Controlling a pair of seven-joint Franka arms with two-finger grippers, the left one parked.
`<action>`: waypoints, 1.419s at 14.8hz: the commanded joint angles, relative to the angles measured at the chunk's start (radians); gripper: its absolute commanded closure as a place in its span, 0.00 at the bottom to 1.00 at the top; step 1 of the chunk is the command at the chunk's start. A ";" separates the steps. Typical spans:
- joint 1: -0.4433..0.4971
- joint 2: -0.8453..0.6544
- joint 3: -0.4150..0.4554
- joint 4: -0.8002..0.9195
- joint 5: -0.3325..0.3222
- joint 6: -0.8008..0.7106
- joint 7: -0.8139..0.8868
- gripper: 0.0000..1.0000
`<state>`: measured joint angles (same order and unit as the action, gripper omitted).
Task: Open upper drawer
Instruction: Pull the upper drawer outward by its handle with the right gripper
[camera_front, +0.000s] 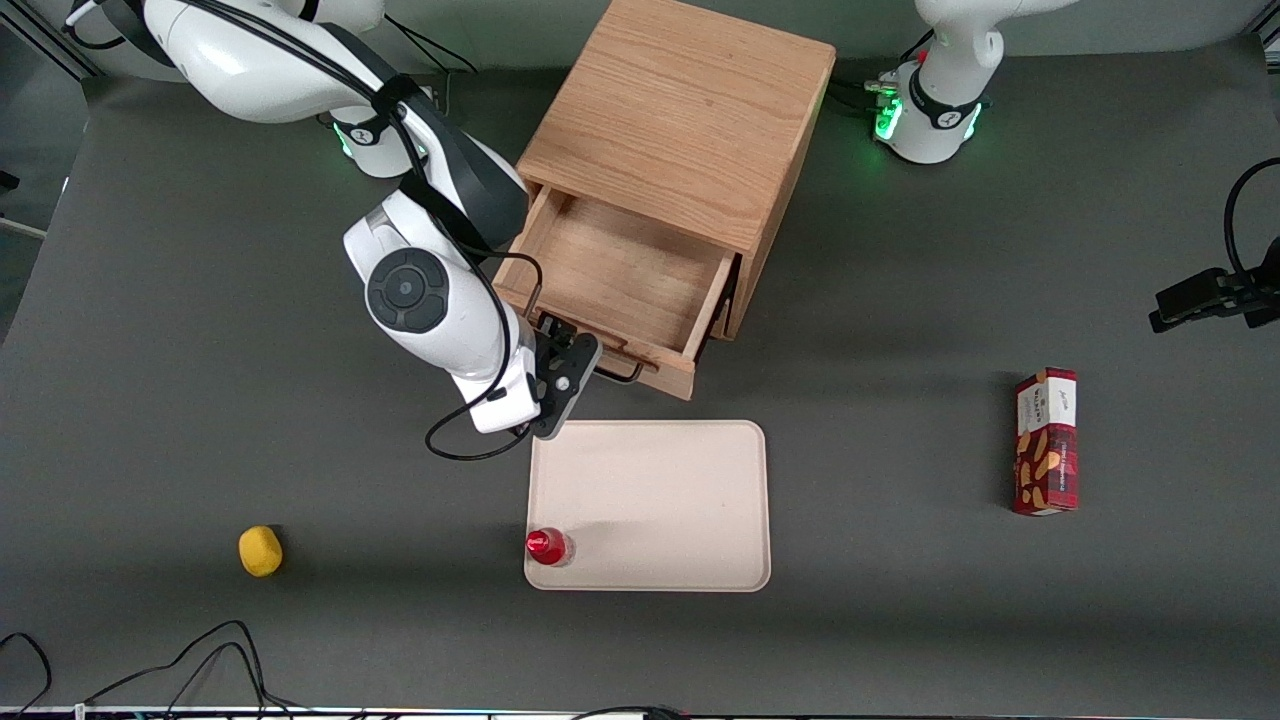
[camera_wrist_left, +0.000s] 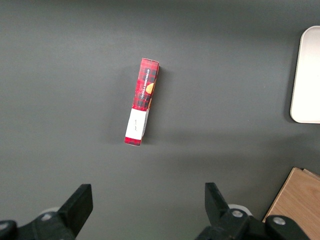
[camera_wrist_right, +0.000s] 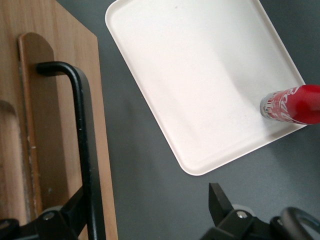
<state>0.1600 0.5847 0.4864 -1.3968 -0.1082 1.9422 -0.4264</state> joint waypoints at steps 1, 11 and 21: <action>0.001 0.040 -0.009 0.056 -0.014 0.003 -0.034 0.00; -0.014 0.057 -0.051 0.094 -0.014 0.004 -0.077 0.00; -0.023 0.043 -0.052 0.120 -0.008 0.018 -0.071 0.00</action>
<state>0.1339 0.6186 0.4287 -1.3191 -0.1083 1.9631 -0.4851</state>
